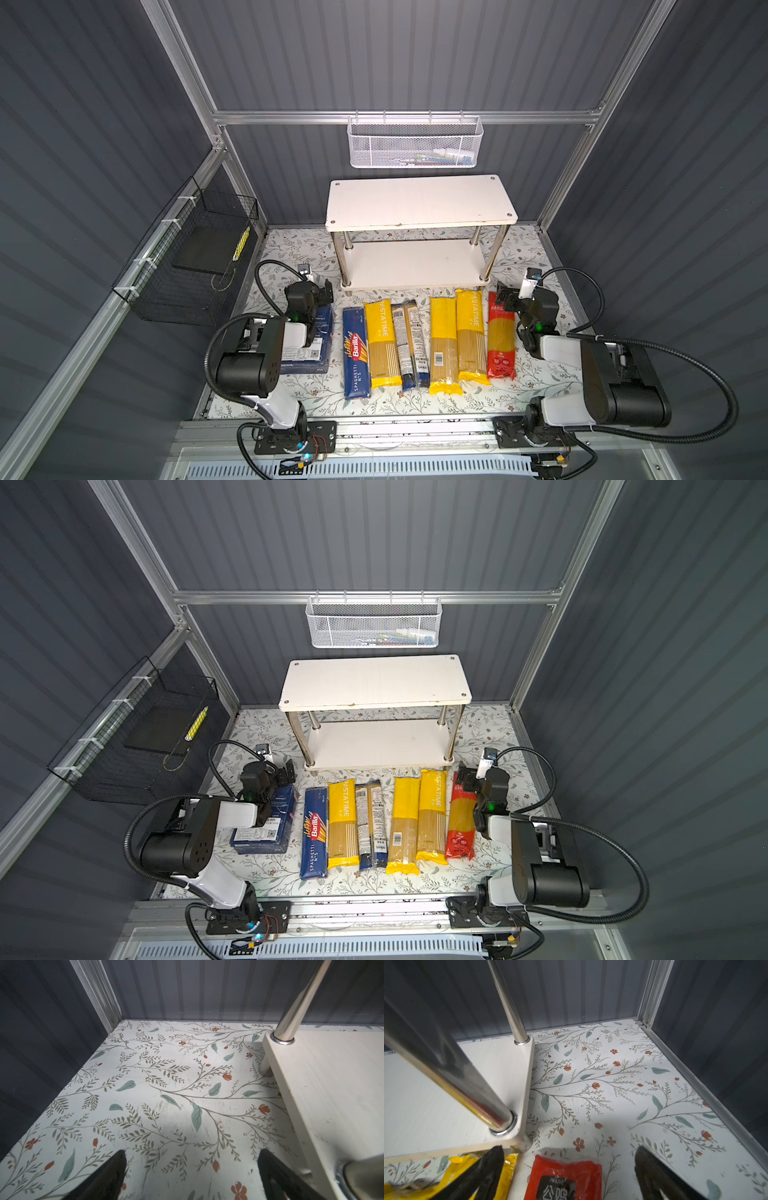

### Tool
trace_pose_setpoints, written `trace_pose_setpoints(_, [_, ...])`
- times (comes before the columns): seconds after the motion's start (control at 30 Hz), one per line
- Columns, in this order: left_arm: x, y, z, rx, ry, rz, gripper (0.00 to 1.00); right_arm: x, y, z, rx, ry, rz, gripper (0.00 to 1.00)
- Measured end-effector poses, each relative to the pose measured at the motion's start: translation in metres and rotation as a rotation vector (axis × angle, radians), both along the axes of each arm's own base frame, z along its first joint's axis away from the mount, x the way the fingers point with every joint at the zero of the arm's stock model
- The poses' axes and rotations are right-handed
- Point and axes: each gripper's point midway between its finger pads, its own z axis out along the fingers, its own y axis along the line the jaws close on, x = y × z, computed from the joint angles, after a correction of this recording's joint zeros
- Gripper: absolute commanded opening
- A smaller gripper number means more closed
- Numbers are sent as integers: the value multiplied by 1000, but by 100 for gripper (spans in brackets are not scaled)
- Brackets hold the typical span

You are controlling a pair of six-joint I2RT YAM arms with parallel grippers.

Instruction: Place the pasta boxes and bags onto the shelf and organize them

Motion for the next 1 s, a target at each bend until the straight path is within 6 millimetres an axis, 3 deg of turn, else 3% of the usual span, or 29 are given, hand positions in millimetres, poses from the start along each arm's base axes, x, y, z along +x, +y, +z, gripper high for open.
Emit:
trace_pose_setpoints(0.07, [-2, 1, 12, 2, 13, 8, 99, 8, -1, 23, 1, -8, -5, 99])
trace_pose_setpoints(0.17, [-1, 1, 51, -24, -17, 15, 99, 14, -1, 68, 13, -24, -12, 99])
trace_pose_setpoints(0.27, [-2, -5, 99, -76, -61, -1, 99, 6, 2, 104, 47, -9, -24, 99])
trace_pose_setpoints(0.33, [-5, -11, 123, -117, -78, -28, 99, -9, 8, 114, 81, 31, -31, 99])
trace_pose_setpoints(0.43, [-17, -21, 128, -173, -44, -70, 99, -35, 23, 102, 113, 150, -28, 99])
trace_pose_setpoints(0.57, [-35, -36, 106, -273, 58, -111, 99, -69, 46, 60, 110, 380, -15, 99])
trace_pose_setpoints(0.67, [-47, -50, 83, -340, 133, -146, 99, -92, 48, 37, 117, 505, -37, 99])
trace_pose_setpoints(0.77, [-58, -61, 64, -371, 208, -170, 99, -105, 44, 26, 128, 574, -69, 99])
trace_pose_setpoints(1.0, [-68, -69, 64, -381, 234, -198, 99, -118, 49, -5, 165, 764, -101, 99])
